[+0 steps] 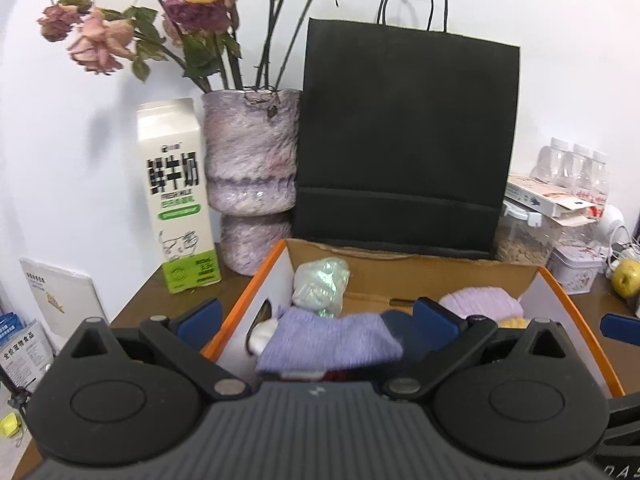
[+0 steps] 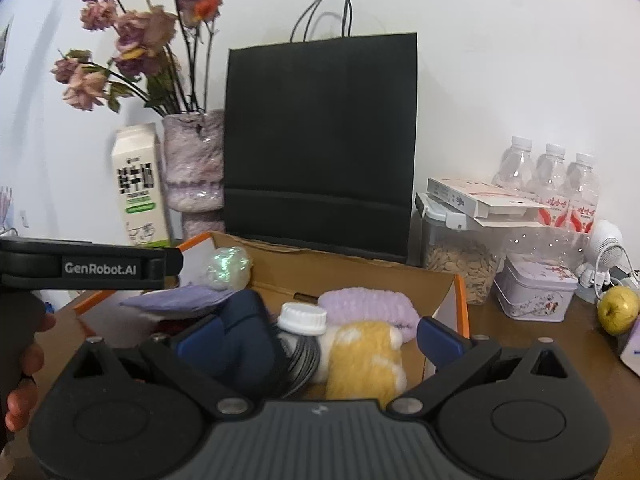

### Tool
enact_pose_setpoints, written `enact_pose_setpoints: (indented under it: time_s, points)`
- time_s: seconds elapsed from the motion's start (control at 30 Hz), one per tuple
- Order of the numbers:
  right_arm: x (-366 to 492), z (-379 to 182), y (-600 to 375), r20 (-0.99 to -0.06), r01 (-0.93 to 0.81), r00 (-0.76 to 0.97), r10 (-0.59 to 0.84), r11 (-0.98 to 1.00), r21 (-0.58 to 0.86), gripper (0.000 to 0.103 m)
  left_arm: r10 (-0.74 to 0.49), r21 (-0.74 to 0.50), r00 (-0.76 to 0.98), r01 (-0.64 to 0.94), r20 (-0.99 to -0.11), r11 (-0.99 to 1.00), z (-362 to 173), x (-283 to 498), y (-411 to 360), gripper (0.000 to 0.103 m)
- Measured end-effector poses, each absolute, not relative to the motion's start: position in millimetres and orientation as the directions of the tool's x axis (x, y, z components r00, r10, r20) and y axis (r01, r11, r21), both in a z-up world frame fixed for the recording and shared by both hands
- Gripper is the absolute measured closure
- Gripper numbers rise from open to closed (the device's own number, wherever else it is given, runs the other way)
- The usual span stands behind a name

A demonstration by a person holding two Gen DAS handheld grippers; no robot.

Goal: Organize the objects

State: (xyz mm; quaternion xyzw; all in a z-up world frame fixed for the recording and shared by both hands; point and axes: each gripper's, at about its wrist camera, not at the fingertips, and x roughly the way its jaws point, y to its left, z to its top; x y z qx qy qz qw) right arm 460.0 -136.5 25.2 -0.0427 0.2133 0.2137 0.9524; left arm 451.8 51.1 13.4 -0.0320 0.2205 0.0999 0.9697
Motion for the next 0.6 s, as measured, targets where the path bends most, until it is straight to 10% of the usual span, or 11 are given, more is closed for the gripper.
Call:
enact_pose_setpoints:
  time_s: [0.6]
  points:
    - [339.7, 47.3, -169.8, -0.424, -0.421, 0.814, 0.398, 0.906, 0.043, 0.0, 0.167, -0.001, 0.871, -0.189, -0.462, 0.982, 26.1, 318.7, 47.1, 0.0]
